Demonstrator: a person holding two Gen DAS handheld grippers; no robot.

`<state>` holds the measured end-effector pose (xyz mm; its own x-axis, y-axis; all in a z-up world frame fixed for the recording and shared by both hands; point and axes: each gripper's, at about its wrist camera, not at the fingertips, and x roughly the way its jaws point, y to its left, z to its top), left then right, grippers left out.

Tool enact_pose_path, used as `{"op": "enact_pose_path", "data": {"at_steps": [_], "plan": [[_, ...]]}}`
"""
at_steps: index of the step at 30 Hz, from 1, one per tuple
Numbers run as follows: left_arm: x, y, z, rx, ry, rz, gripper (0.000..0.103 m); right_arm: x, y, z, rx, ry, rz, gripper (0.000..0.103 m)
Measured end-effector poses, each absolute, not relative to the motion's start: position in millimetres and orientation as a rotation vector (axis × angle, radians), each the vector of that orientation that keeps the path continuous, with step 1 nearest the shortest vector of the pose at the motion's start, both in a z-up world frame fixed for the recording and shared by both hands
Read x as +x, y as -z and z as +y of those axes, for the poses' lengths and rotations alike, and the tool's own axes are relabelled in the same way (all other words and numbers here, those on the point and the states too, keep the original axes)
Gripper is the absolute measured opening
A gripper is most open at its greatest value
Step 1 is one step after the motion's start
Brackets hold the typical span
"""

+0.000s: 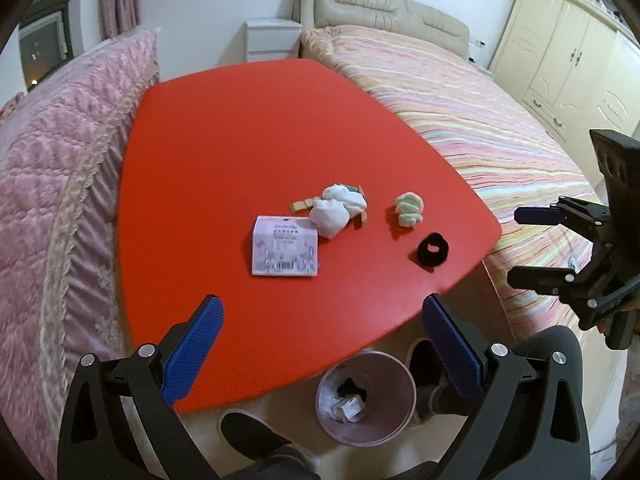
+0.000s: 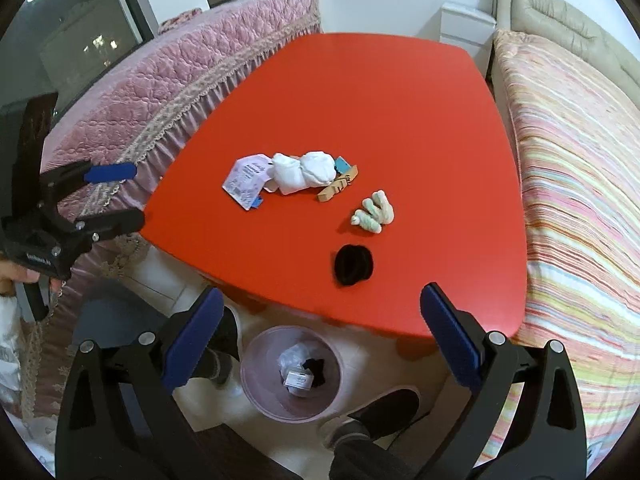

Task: Collect trash
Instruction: 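Move both tools back over the red table, then grasp the pink Stella Lou box with the left tool while the right tool grasps the black hair tie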

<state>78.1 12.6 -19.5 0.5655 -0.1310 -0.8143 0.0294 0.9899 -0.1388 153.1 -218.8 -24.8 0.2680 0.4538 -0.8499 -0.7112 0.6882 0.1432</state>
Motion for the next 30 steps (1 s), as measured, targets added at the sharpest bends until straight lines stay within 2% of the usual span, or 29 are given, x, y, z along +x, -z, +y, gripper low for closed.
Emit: {"op": "enact_pose_path", "data": {"at_steps": [19,28,30], "plan": [[177,92,31,-0.114,0.086,1.172,0.095,202,77,-181,-0.362,-0.821,1.176,0.097],[186,107,33,-0.100,0.072,1.177,0.095,209,94,-181,-0.369,-0.813,1.209,0.081],[188,108,33,-0.101,0.072,1.177,0.095,210,95,-180,-0.371,-0.811,1.210,0.075]]}}
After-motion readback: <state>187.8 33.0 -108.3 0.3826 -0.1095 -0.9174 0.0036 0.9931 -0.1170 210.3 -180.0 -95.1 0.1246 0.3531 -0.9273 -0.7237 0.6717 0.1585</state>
